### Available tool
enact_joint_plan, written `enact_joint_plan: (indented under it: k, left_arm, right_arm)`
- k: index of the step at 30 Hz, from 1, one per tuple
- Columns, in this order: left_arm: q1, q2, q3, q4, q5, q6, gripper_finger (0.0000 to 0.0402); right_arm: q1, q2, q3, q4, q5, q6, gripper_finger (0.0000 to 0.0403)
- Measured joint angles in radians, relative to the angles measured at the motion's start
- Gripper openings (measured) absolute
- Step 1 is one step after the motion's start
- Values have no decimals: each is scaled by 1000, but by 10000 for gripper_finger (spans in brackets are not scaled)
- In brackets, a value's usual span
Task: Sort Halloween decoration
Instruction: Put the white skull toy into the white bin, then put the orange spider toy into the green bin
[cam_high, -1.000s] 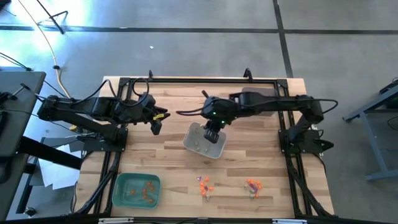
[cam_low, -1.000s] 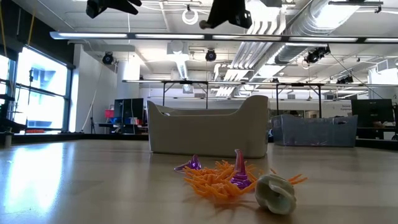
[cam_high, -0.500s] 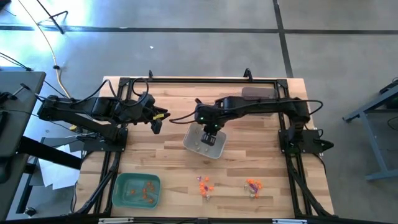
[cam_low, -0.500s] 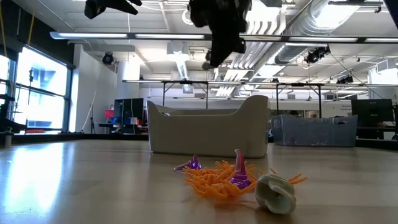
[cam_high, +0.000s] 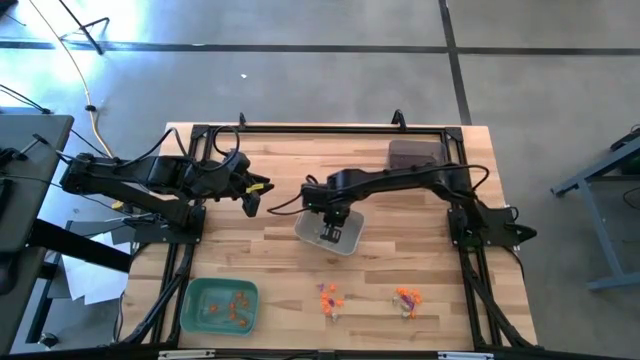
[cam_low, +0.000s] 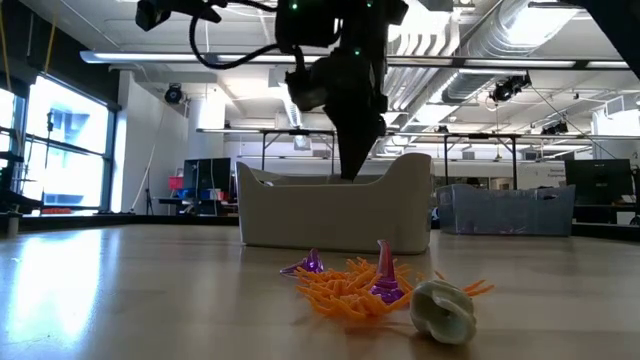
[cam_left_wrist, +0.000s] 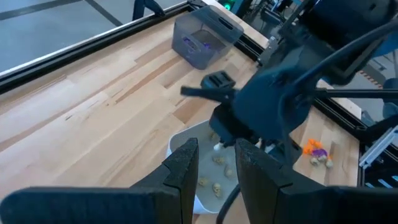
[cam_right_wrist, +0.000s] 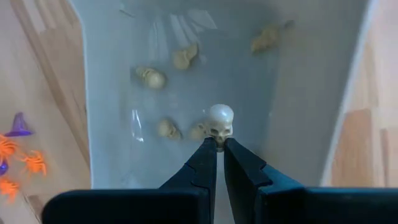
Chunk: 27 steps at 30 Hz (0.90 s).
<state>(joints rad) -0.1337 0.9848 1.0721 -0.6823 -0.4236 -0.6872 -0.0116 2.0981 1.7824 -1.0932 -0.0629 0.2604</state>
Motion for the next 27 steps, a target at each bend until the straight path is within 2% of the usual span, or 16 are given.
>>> enact_joint_plan:
  k: [13, 16, 23, 27]
  left_arm:
    - [0, 0, 0, -8, 11, 10, 94]
    - [0, 0, 0, -9, 14, 10, 94]
    - [0, 0, 0, -10, 15, 10, 94]
    - [0, 0, 0, -10, 15, 11, 94]
  right_arm:
    - [-1, 40, 0, 59, -19, -33, 25]
    - [-1, 40, 0, 56, -19, -33, 42]
    - [-1, 39, 0, 51, -20, -15, 112]
    - [-1, 1, 5, 17, -16, -6, 125]
